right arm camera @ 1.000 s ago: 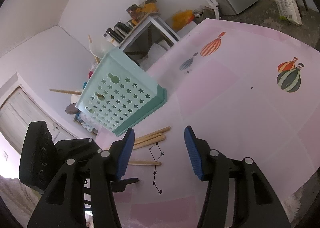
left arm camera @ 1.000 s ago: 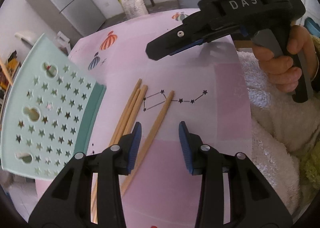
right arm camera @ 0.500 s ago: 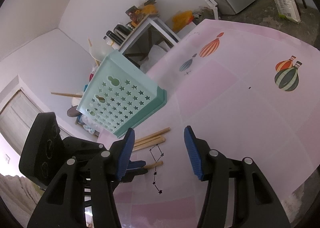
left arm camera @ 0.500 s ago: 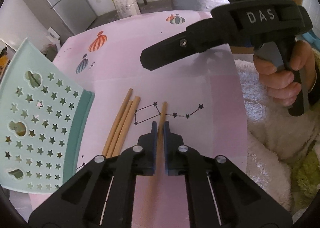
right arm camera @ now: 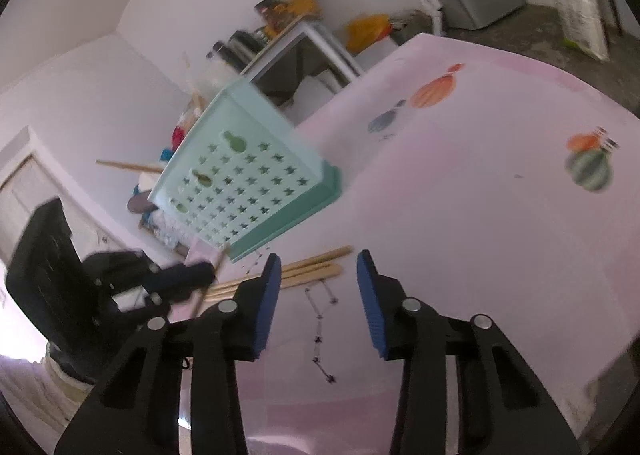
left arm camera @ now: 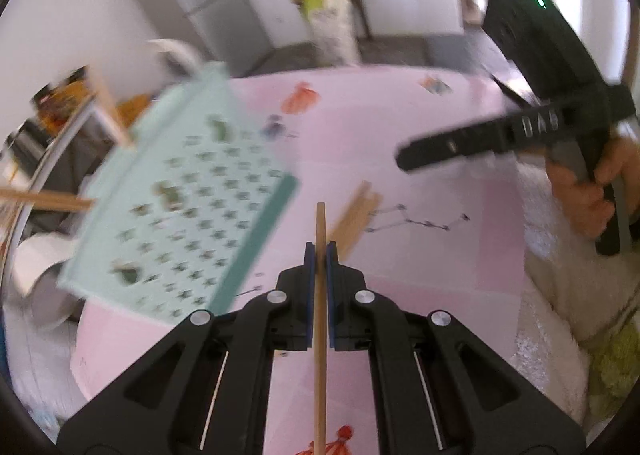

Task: Organize utensils
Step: 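Grasp one wooden chopstick with the left gripper and lift it, then carry the chopstick toward the holder with the left gripper while the right grasps another chopstick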

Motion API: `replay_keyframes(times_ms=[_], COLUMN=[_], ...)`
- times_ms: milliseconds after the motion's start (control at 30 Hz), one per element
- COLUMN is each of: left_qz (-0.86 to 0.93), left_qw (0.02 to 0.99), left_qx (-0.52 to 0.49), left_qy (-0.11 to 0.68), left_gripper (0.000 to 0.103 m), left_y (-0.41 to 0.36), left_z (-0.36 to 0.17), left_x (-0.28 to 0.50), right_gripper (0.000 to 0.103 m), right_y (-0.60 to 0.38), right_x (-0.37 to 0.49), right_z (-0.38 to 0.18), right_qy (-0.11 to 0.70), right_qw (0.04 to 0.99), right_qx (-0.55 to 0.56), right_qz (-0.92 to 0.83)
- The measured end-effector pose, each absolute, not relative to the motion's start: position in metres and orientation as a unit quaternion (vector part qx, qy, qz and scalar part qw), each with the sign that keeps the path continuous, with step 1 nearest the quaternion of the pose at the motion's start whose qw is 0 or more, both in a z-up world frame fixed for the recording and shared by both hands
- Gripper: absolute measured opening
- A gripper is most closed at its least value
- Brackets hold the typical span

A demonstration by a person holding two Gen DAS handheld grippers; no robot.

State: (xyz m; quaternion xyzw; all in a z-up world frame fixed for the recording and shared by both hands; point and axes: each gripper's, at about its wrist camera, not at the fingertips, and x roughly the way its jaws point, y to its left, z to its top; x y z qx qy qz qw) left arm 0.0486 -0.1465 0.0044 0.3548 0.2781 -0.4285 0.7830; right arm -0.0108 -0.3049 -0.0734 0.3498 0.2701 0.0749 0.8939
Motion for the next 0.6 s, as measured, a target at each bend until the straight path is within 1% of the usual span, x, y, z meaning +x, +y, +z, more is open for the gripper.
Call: replay_keyframes(times_ms=[33,200,333,400,600], left_qz=[-0.421,-0.373,-0.339,-0.33,-0.309], left_qw=[0.791,0.843,0.871,0.88,0.897], left_qx=[0.345,0.284,0.255,0.235,0.211], left_qy=[0.277,0.265,0.248,0.247,0.238], left_gripper=[0.003,0.003,0.003,0.003,0.003], left_y=[-0.143,-0.119,-0.107,-0.101,-0.089], left_z=[0.008,0.029,0.04,0.044,0.051], left_x=[0.051,0.062,0.062,0.063,0.065], right_gripper=[0.035,0.034,0.034,0.033,0.033], right_y=[-0.301,-0.284,-0.267,-0.261,-0.249], right_x=[-0.005,0.025,0.045,0.045,0.028], right_z=[-0.07,-0.058,-0.062,-0.067,-0.065], right_qy=[0.275,0.303,0.352,0.367,0.375], right_qw=[0.896,0.908,0.906,0.902,0.902], right_qx=[0.339,0.275,0.218,0.211,0.189], right_qz=[0.082,0.091,0.084,0.087,0.103])
